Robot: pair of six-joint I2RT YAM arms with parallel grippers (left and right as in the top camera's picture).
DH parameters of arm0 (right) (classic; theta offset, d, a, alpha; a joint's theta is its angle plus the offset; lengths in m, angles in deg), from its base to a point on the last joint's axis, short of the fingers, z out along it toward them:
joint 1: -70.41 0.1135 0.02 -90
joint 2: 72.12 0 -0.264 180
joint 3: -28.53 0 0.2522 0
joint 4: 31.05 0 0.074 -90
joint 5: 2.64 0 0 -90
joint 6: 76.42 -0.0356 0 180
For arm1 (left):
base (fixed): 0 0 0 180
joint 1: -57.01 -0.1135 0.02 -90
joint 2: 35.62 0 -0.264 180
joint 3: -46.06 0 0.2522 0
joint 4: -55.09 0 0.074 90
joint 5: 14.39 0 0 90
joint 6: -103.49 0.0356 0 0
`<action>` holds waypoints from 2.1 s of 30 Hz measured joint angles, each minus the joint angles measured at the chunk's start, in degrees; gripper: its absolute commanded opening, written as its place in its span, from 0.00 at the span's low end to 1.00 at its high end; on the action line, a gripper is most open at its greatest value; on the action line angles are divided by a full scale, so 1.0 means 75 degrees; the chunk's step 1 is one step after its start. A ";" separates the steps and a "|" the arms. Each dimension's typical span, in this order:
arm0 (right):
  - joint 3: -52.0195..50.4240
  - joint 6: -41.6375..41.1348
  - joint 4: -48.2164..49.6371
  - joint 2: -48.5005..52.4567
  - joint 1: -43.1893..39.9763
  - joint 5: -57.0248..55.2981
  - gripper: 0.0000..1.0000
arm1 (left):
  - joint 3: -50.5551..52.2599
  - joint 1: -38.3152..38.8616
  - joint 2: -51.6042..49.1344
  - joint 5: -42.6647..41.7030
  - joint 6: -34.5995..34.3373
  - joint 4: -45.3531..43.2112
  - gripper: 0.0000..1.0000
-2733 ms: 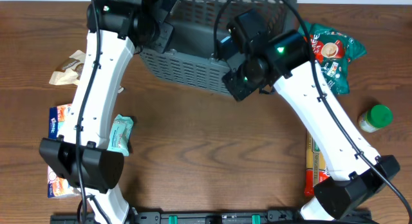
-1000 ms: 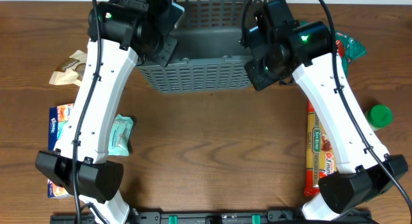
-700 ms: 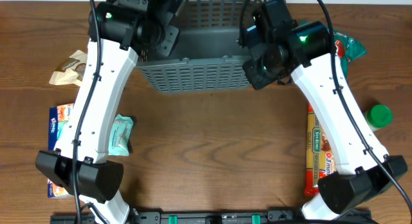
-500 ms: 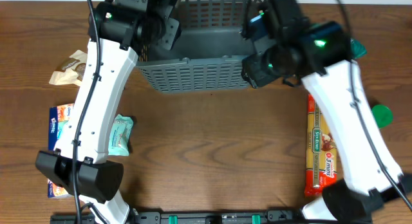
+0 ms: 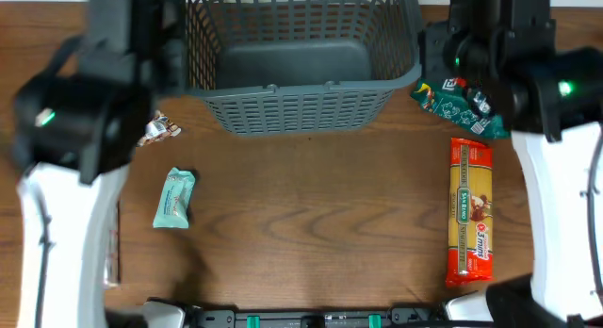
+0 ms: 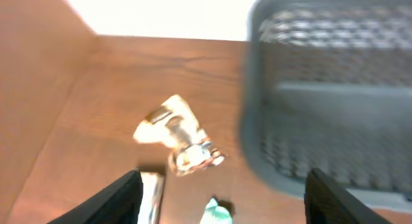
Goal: Pack container
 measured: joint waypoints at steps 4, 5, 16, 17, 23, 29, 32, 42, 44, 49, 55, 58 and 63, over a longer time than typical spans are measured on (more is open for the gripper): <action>0.0000 -0.0006 -0.0006 0.0609 -0.0105 0.0149 0.28 | 0.0000 -0.0370 0.0300 0.0181 -0.0627 0.0393 0.66; 0.0000 -0.0006 -0.0015 0.0752 -0.0105 0.0201 0.29 | 0.0000 -0.0405 0.0312 0.0201 -0.0711 0.0434 0.66; -0.0020 0.0029 -0.0251 0.1542 -0.0105 0.0775 0.24 | 0.0000 -0.0446 0.0038 0.0204 -0.1032 0.0562 0.66; -0.0020 0.0050 -0.0280 0.1542 -0.0105 0.0804 0.19 | 0.0000 -0.0446 0.0038 0.0204 -0.1055 0.0562 0.66; -0.0023 0.0099 -0.0676 0.1542 -0.0105 0.0901 0.05 | 0.0000 -0.0446 0.0038 0.0204 -0.1084 0.0603 0.66; -0.0023 0.0117 -0.1096 0.1542 -0.0102 0.1017 0.03 | 0.0000 -0.0446 0.0038 0.0204 -0.1107 0.0656 0.66; -0.0023 0.0117 -0.1297 0.1542 -0.0105 0.1035 0.03 | 0.0000 -0.0446 0.0038 0.0204 -0.1107 0.0656 0.66; -0.0029 0.0149 -0.1285 0.1542 -0.0105 0.1023 0.36 | 0.0000 -0.0446 0.0038 0.0204 -0.1107 0.0656 0.67; -0.0029 0.0230 -0.0804 0.1542 -0.0105 0.1008 0.77 | 0.0000 -0.0446 0.0038 0.0204 -0.1099 0.0650 0.71; 0.0370 0.0519 -0.0172 0.1577 -0.0114 0.0979 0.97 | 0.0000 -0.0513 0.0038 0.0201 -0.1067 0.0533 0.76; 0.2760 0.0460 -0.1105 0.1649 -0.0560 0.0976 0.99 | 0.0000 -0.0670 0.0041 0.0216 -0.1029 0.0755 0.76; 0.3660 0.0178 -0.1955 0.1594 -0.1177 0.0965 0.99 | 0.0000 -0.0676 0.0082 0.0230 -0.0898 0.0793 0.78; 0.4030 -0.0487 -0.2687 0.1457 -0.3316 0.1014 0.99 | 0.0000 -0.0979 0.0216 0.0149 -0.0743 0.0889 0.80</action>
